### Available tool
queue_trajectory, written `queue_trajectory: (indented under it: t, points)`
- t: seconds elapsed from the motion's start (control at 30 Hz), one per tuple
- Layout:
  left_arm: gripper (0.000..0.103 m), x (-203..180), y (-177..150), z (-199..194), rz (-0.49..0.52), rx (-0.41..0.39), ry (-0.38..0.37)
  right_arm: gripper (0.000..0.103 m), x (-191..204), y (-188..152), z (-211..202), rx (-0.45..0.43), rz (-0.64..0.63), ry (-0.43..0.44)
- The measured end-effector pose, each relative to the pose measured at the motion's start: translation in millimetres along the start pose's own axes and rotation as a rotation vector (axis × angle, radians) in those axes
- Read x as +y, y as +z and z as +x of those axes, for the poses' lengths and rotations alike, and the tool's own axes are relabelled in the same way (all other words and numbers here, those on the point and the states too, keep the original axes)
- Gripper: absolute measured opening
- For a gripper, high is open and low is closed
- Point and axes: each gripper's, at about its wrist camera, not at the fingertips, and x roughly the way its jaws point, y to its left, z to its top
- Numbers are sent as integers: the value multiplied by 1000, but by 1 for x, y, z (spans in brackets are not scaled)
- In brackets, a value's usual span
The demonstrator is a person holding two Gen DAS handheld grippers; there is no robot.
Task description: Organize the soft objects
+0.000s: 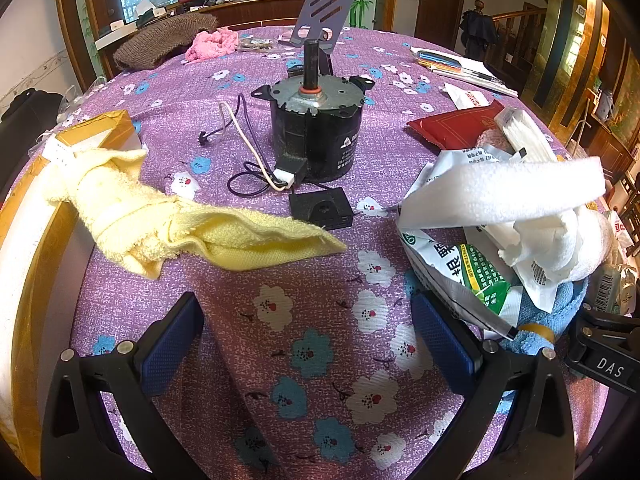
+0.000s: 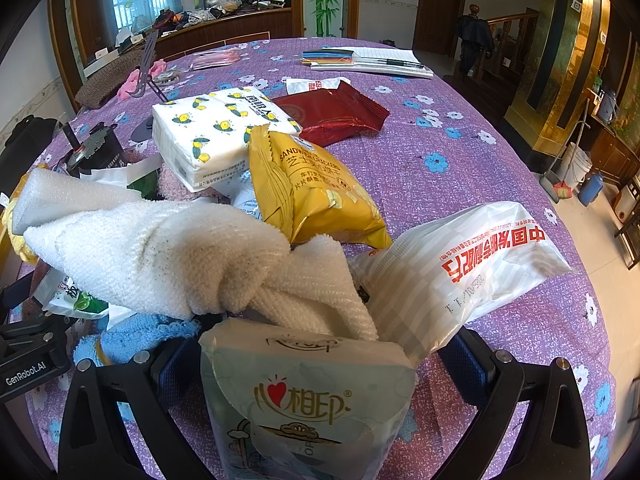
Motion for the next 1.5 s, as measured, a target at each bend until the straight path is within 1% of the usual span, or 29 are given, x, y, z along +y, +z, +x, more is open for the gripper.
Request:
queue_trajectory:
  t: [1.5]
  points:
    - [103, 0, -2, -1, 2, 1, 2, 102, 1, 0, 0, -1, 1, 0]
